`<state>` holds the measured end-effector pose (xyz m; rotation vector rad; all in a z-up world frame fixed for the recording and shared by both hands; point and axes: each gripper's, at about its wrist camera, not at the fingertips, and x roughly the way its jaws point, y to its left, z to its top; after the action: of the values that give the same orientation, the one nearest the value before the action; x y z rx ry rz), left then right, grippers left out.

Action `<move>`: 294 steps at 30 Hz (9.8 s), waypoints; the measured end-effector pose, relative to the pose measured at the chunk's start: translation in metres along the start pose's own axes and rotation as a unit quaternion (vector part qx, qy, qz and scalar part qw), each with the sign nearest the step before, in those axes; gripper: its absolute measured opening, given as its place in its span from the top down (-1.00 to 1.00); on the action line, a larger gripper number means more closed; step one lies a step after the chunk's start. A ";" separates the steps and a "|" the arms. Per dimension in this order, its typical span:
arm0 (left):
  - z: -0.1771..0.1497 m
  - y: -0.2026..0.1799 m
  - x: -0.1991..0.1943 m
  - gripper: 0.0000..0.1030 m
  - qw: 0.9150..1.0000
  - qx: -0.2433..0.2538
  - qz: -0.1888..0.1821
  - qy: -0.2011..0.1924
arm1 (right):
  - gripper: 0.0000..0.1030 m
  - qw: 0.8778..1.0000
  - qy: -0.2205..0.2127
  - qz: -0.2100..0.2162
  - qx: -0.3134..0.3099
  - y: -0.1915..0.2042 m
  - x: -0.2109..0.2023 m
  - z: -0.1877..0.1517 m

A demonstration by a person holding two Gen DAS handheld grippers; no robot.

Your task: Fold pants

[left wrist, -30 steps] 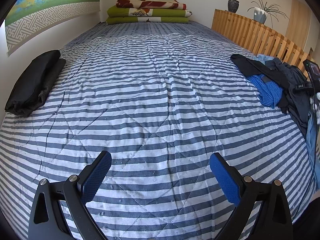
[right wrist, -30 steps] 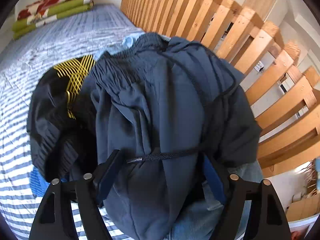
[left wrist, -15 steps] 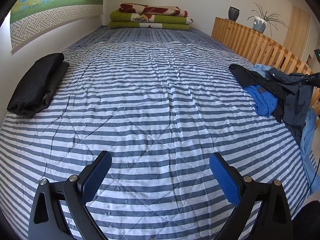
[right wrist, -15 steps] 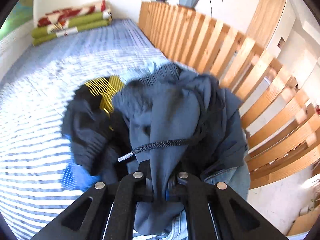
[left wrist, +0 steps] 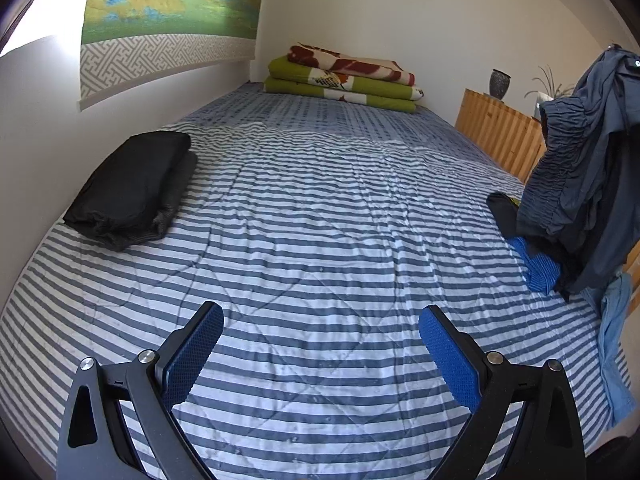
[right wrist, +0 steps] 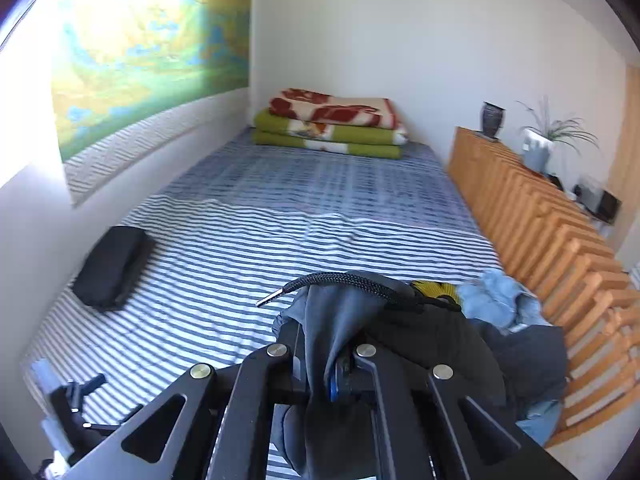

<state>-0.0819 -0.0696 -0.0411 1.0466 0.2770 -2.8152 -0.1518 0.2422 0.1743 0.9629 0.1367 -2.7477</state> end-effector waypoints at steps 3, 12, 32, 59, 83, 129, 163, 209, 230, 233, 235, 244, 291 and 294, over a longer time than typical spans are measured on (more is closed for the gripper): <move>0.005 0.038 -0.014 -0.94 0.999 -0.027 0.027 -0.016 | 0.91 0.997 -0.013 0.068 -0.030 0.059 -0.010 0.001; 0.000 0.135 -0.047 -0.94 0.992 -0.082 0.089 -0.033 | 0.37 0.953 0.231 0.182 -0.070 0.127 0.077 -0.141; -0.081 0.115 0.059 -0.79 0.986 -0.053 0.025 0.154 | -0.20 0.968 0.209 0.132 -0.048 0.142 0.222 -0.111; -0.106 0.105 0.071 -0.57 0.982 -0.073 0.015 0.176 | -0.52 0.951 0.273 0.091 -0.110 0.149 0.311 -0.114; -0.060 0.319 -0.141 0.71 0.942 -0.292 0.130 -0.102 | 0.87 0.935 0.053 0.233 -0.263 0.498 0.216 0.009; -0.089 -0.145 0.134 0.08 0.959 0.235 -0.034 0.153 | -0.24 0.949 0.210 -0.075 0.222 -0.157 0.201 -0.245; -0.083 -0.118 0.116 0.98 0.965 0.191 -0.091 0.155 | 0.02 0.911 0.215 -0.014 0.352 -0.210 0.207 -0.243; -0.110 0.214 -0.068 -0.40 0.970 -0.117 0.183 0.110 | 0.50 0.975 0.178 0.023 0.133 -0.080 0.068 -0.261; -0.143 0.357 -0.057 0.54 0.917 -0.339 0.171 0.123 | 0.12 0.912 0.195 0.228 -0.279 0.285 0.111 -0.307; -0.141 0.360 -0.068 0.70 0.917 -0.348 0.164 0.110 | 0.20 0.911 0.195 0.219 -0.291 0.295 0.118 -0.310; -0.138 0.361 -0.079 0.74 0.918 -0.351 0.159 0.096 | 0.87 0.908 0.207 0.211 -0.297 0.301 0.124 -0.312; -0.155 0.374 -0.108 0.36 0.913 -0.339 0.194 0.115 | 0.93 0.886 0.191 0.274 -0.322 0.312 0.090 -0.317; -0.043 0.146 0.055 0.03 0.978 -0.160 0.060 0.115 | -0.21 0.965 0.158 0.072 -0.196 0.077 0.255 -0.150; -0.045 0.189 0.027 0.03 0.971 -0.206 0.093 0.080 | -0.21 0.958 0.168 0.070 -0.222 0.092 0.283 -0.149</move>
<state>-0.0393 -0.2456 -0.1165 1.1284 0.7056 -2.3672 -0.2538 0.1255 -0.1205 1.2314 0.6805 -2.2553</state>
